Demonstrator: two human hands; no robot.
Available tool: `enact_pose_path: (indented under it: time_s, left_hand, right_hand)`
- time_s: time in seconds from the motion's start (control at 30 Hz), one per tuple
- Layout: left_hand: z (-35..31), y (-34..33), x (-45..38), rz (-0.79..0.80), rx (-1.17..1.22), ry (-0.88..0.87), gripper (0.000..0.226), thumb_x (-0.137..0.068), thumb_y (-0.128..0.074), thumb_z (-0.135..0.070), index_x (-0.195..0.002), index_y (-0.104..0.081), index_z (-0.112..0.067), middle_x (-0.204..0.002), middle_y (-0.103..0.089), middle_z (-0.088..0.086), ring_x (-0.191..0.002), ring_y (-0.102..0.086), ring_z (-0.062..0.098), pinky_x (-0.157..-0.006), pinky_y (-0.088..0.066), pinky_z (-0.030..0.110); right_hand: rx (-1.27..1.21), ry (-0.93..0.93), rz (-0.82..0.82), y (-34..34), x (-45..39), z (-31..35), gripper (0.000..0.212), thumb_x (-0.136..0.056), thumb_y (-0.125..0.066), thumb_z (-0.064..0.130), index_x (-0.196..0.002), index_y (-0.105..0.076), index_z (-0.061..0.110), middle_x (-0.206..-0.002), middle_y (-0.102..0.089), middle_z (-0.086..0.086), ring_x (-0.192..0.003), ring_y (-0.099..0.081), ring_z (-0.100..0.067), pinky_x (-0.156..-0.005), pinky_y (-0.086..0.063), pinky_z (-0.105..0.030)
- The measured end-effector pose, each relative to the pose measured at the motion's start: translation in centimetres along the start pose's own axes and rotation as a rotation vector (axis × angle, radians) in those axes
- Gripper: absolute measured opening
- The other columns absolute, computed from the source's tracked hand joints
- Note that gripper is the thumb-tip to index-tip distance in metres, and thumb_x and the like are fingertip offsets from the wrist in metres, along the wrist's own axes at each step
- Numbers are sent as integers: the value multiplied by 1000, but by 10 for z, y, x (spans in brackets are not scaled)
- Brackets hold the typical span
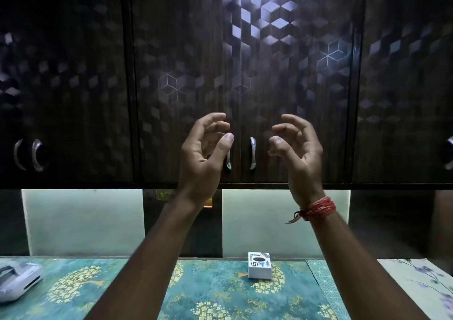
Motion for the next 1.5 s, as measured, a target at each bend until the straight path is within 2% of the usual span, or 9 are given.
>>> enact_pose_path:
  time_s: [0.2,0.6,0.8,1.0,1.13,1.2,1.27,1.4,1.5]
  left_hand:
    - [114,-28,-10,57,-212,368,31,-92,-64,-24,-122,-61,-24,-104,-68,-2,-101,-66,16,-80,-60,37]
    - [194,-51,-7,126,-351,538,38,-93,-63,-25,-130,-56,-20,-98,-57,-10,-83,-55,-1,-68,-46,15]
    - [170,-53,20,200,-356,605,45,-91,-65,-34,-133,-53,-23,-114,-62,0,-99,-60,12,-77,-49,24]
    - [88,-122,66,283,105,486,40,-90,-52,-49,-110,-63,-16,-97,-69,-2,-94,-66,11,-79,-53,30]
    - [26,-202,111,420,107,324,63,-85,-54,-59,-139,-48,-27,-136,-61,3,-120,-58,10,-96,-53,33]
    - [10,-232,126,486,65,295,71,-87,-52,-51,-151,-35,-23,-153,-45,2,-129,-44,4,-102,-42,23]
    - [-4,-267,137,587,66,272,68,-89,-52,-38,-153,-34,-23,-157,-40,1,-137,-42,10,-110,-41,33]
    - [-17,-338,146,859,-80,220,79,-87,-52,-10,-155,-23,-35,-167,-13,-6,-152,-19,17,-120,-27,41]
    - [-23,-384,151,1015,-178,205,91,-84,-47,6,-157,-13,-36,-167,7,-9,-152,-20,21,-112,-36,34]
  right_hand:
    - [423,-354,-8,-14,-16,-123,37,-81,-74,24,-115,-61,16,-102,-66,-2,-92,-62,-15,-64,-45,-6]
    - [735,-482,53,-37,-40,-227,26,-100,-44,20,-104,-68,10,-98,-70,-12,-97,-62,-31,-71,-43,-33]
    - [709,-426,-19,-23,-13,-177,28,-99,-41,17,-100,-68,10,-97,-71,-12,-96,-63,-31,-83,-52,-43]
    - [553,-382,-227,52,37,-79,29,-99,-39,17,-98,-67,11,-91,-70,-6,-87,-66,-22,-79,-55,-34]
    - [466,-435,-391,140,51,-22,26,-100,-42,17,-103,-67,10,-90,-68,-3,-85,-66,-17,-77,-56,-32]
    - [485,-488,-406,181,47,-9,24,-99,-44,15,-103,-68,11,-90,-69,-3,-83,-65,-16,-72,-55,-26]
    - [477,-557,-431,229,42,5,23,-98,-43,7,-101,-66,11,-85,-64,-1,-76,-60,-13,-65,-50,-17]
    - [387,-660,-529,310,44,17,29,-98,-45,9,-121,-61,0,-118,-65,-13,-108,-60,-24,-104,-45,-41]
    - [465,-718,-469,342,62,28,40,-102,-40,19,-140,-48,14,-133,-58,-6,-118,-56,-23,-99,-48,-49]
Point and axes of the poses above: each hand's wrist, its own x-axis away from the middle knuckle, its own y-axis out of the back of the hand, z = x × y, the point moved 4 cm from there along -x, towards the middle knuckle
